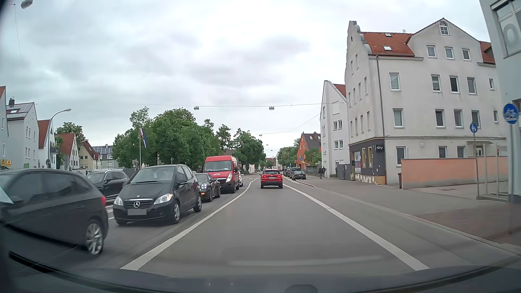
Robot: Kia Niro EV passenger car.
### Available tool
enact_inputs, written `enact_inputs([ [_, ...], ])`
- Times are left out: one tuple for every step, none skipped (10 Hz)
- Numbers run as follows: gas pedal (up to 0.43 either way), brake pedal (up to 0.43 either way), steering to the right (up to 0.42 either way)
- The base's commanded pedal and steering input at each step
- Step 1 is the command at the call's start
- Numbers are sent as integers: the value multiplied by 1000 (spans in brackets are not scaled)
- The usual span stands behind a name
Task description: Follow the waypoints while adhering to traffic rules and regulations
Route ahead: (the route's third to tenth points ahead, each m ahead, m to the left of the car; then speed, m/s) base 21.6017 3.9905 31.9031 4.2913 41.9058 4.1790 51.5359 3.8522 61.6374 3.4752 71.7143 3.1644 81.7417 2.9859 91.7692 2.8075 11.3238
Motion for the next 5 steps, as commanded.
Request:
enact_inputs([
  [228,0,-9],
  [220,0,-9],
  [220,0,-9],
  [220,0,-9],
  [220,0,-10],
])
